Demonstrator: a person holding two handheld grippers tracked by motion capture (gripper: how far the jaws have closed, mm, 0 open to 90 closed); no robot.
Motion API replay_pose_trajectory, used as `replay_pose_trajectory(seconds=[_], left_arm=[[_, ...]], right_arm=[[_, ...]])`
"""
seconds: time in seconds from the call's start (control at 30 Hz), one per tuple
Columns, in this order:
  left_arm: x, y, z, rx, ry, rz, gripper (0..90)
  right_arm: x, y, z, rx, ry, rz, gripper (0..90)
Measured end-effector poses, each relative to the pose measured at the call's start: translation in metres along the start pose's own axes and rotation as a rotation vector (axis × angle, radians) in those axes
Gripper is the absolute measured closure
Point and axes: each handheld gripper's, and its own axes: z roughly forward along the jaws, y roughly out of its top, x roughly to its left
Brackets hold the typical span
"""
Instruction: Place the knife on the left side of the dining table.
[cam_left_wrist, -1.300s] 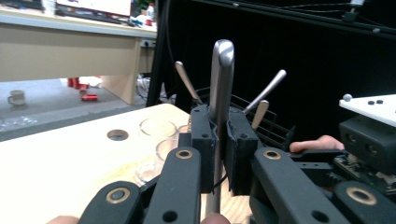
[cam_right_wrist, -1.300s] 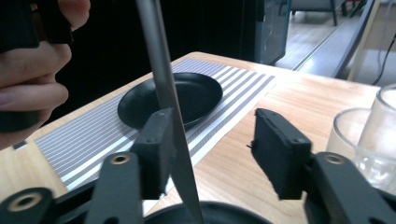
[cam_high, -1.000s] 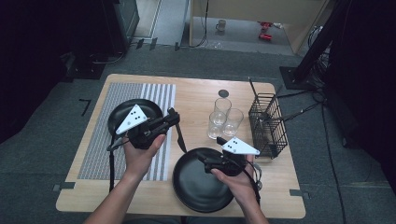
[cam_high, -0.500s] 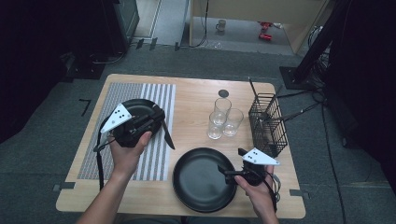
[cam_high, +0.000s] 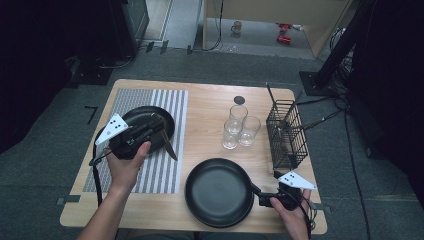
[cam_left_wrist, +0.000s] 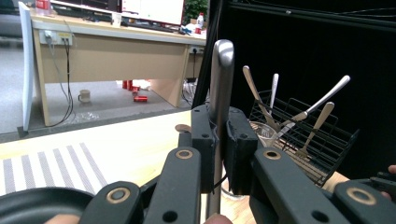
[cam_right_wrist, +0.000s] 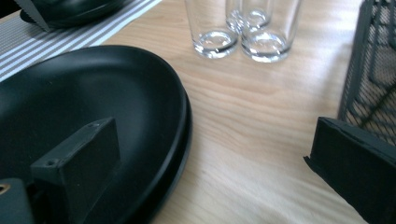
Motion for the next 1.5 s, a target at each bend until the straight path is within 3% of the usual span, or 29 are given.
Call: replay_pose_trajectory(seconds=[0.5,0.77,0.97,1.5], left_arm=[[0.004,-0.018,-0.006,0.022,0.003,-0.026,85.5],[0.005,-0.024,-0.009,0.028,0.005,-0.035,85.4],[0.004,-0.029,-0.010,0.030,0.002,-0.052,85.5],[0.003,-0.042,-0.018,0.033,0.007,-0.078,85.4]], right_arm=[[-0.028,-0.028,0.000,0.081,-0.091,0.056,1.7],[-0.037,-0.030,0.003,0.153,-0.148,0.083,0.9],[-0.037,-0.029,0.007,0.208,-0.226,0.000,0.5],[-0.037,-0.028,0.009,0.213,-0.233,0.002,0.0]])
